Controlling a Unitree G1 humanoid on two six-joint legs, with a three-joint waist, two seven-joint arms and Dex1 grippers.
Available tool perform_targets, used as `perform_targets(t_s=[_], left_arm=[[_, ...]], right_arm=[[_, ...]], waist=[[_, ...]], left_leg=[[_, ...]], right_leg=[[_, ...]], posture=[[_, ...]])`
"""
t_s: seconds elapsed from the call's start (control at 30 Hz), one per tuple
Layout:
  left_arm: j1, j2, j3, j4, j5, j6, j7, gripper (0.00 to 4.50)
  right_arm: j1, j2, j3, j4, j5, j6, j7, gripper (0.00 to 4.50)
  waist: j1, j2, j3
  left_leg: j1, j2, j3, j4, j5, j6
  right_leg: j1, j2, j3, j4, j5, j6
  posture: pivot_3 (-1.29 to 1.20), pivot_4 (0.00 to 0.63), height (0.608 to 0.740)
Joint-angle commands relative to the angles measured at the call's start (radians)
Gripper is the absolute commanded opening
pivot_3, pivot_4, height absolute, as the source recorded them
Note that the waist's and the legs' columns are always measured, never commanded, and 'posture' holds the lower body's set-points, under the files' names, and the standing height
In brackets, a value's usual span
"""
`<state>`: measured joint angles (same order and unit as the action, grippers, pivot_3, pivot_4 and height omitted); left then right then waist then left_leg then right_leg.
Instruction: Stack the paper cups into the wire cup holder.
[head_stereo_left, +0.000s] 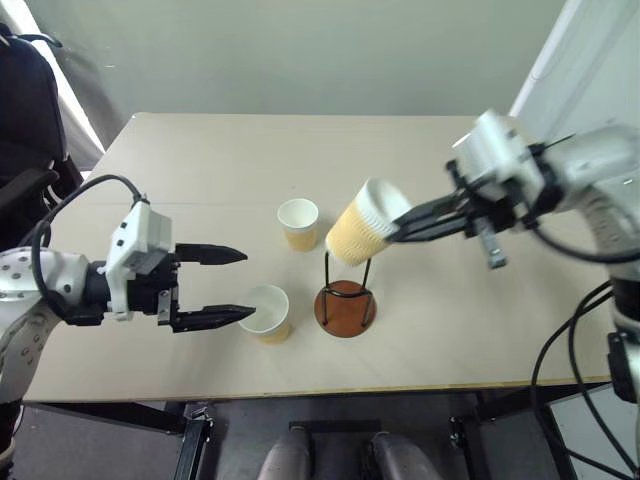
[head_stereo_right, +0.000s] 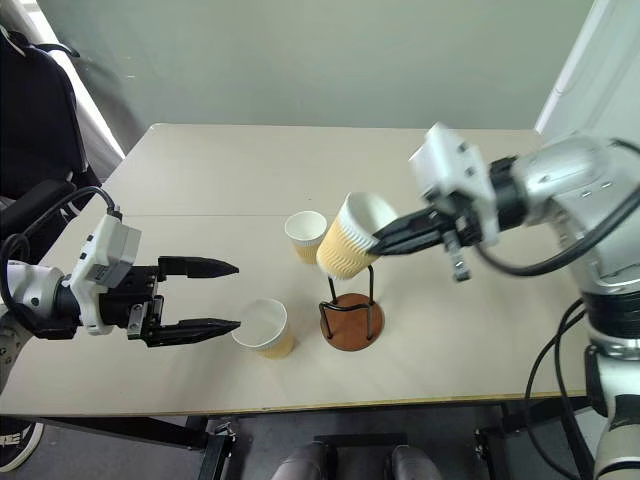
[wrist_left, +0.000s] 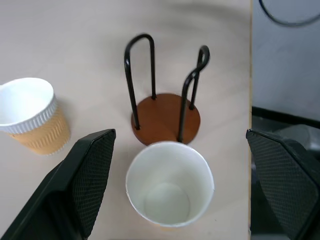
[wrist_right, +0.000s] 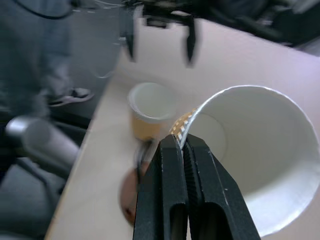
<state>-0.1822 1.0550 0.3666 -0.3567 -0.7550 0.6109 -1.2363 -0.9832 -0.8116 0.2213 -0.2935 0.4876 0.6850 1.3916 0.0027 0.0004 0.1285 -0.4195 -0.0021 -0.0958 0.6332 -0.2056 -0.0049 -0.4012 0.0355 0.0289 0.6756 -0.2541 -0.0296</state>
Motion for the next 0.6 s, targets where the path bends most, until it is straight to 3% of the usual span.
perform_targets(t_s=[0.03, 0.3, 0.6], left_arm=[[0.019, -0.02, 0.09, -0.049, -0.054, -0.011, 0.009, 4.5], [0.127, -0.048, 0.224, -0.101, -0.146, 0.011, -0.004, 4.5], [0.168, -0.038, 0.238, -0.106, -0.14, -0.001, 0.009, 4.5]], right_arm=[[0.003, 0.008, 0.049, -0.013, -0.071, -0.048, -0.028, 0.04], [0.019, 0.01, 0.085, 0.0, -0.109, -0.082, 0.001, 0.04], [0.05, 0.015, 0.144, 0.005, -0.194, -0.149, -0.003, 0.04]], waist=[[0.001, 0.0, 0.0], [-0.001, 0.0, 0.0], [-0.001, 0.0, 0.0]], left_leg=[[0.0, 0.0, 0.0, 0.0, 0.0, 0.0], [0.0, 0.0, 0.0, 0.0, 0.0, 0.0], [0.001, 0.0, 0.0, 0.001, 0.0, -0.001]], right_leg=[[0.0, 0.0, 0.0, 0.0, 0.0, 0.0], [0.0, 0.0, 0.0, 0.001, 0.0, -0.001], [0.0, 0.0, 0.0, 0.002, 0.001, -0.002]], posture=[[0.0, 0.15, 0.74], [0.0, 0.15, 0.74], [0.0, 0.15, 0.74]])
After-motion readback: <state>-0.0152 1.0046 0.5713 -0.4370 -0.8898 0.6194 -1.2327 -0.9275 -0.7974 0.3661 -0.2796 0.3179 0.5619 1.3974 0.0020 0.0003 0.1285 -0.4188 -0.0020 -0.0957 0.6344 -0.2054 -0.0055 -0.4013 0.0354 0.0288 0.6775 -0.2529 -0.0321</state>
